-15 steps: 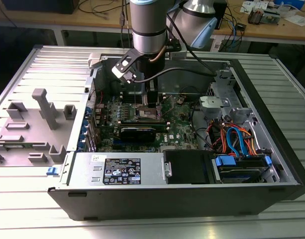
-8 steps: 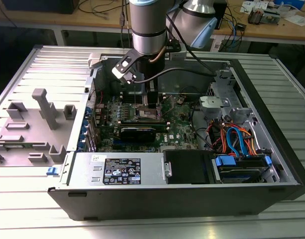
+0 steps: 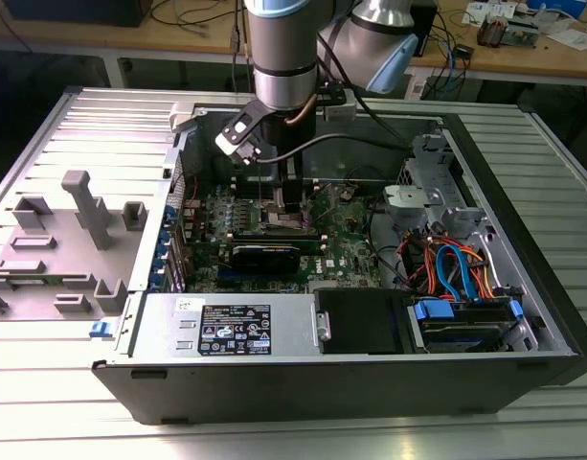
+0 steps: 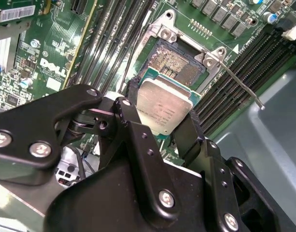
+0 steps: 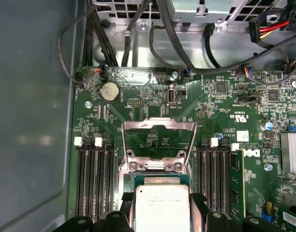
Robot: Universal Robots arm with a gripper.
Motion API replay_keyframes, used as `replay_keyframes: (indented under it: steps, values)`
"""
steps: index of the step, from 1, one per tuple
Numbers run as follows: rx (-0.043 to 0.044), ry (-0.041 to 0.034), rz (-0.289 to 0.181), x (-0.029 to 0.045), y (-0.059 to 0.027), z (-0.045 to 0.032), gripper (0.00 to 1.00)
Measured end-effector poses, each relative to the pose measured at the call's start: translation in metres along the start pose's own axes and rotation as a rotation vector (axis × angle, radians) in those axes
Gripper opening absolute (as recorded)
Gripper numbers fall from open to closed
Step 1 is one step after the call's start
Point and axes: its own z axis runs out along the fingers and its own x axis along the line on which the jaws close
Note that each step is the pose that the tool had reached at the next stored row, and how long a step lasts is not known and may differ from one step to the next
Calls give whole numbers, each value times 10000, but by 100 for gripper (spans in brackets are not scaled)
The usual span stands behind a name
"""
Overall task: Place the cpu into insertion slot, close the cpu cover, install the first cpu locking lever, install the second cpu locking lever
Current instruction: 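Place the cpu into insertion slot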
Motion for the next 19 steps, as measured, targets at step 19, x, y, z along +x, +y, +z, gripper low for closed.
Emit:
replay_keyframes:
  steps: [19]
  values:
    - [-10,6,-144,23,-76,265,54]
